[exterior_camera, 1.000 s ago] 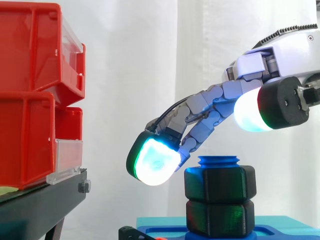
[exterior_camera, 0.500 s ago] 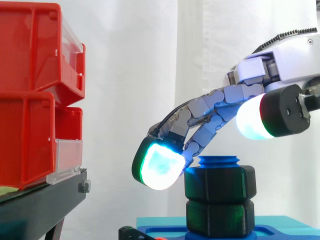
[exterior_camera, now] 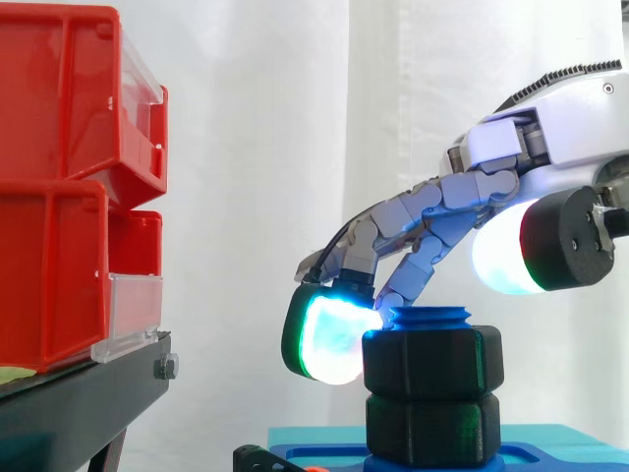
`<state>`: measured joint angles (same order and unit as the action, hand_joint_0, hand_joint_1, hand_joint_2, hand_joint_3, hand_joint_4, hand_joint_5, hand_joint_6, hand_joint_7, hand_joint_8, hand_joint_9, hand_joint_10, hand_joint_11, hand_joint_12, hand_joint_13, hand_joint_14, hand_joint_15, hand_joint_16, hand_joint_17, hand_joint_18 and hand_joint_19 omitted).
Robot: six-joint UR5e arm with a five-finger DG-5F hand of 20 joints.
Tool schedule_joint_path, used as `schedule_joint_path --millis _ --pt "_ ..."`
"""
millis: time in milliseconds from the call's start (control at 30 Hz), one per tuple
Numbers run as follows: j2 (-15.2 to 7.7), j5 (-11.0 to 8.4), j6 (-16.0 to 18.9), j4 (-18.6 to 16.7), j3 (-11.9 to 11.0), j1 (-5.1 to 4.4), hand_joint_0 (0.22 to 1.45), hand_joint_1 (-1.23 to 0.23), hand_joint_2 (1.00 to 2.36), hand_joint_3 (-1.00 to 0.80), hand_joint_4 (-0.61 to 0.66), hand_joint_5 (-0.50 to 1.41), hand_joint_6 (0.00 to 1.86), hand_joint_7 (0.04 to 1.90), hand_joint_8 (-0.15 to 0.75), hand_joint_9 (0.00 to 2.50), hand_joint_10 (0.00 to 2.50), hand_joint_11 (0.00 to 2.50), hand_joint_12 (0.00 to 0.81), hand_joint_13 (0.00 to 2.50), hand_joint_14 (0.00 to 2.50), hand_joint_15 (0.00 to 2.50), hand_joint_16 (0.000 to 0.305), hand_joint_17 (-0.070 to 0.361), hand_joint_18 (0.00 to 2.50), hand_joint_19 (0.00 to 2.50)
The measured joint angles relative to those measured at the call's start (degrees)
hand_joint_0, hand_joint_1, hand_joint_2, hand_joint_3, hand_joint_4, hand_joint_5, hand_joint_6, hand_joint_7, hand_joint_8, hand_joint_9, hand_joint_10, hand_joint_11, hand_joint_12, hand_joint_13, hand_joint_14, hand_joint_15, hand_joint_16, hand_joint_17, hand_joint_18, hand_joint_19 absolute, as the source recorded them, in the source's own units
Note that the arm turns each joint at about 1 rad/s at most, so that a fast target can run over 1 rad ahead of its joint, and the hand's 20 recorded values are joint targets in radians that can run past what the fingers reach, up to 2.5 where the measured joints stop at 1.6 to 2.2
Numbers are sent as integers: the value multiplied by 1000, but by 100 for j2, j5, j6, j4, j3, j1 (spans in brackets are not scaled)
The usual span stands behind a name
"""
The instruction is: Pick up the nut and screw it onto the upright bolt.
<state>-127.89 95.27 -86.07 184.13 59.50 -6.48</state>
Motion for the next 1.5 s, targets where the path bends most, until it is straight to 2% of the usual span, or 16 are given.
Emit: schedule_joint_path --millis 567,667,933,1333,1500 --pt "0 -1 -6 178 1 27 512 -223 1000 -500 192 -7 502 1315 236 519 0 0 247 237 0 0 25 56 0 0" --pt "0 0 -7 182 1 35 516 -225 1000 -500 171 21 500 1360 238 603 0 0 242 284 0 0 24 55 0 0" --pt "0 2 -15 185 1 71 526 -244 1000 -500 114 44 541 1307 238 796 0 0 211 419 0 0 18 40 11 0" --pt "1 5 -15 185 -8 92 538 -285 1000 -500 70 67 600 1216 244 1230 0 0 137 769 0 0 7 15 419 0" --pt "0 16 -16 181 -29 106 541 -314 1000 -500 99 83 600 1220 229 1579 0 0 95 993 0 0 2 4 632 0"
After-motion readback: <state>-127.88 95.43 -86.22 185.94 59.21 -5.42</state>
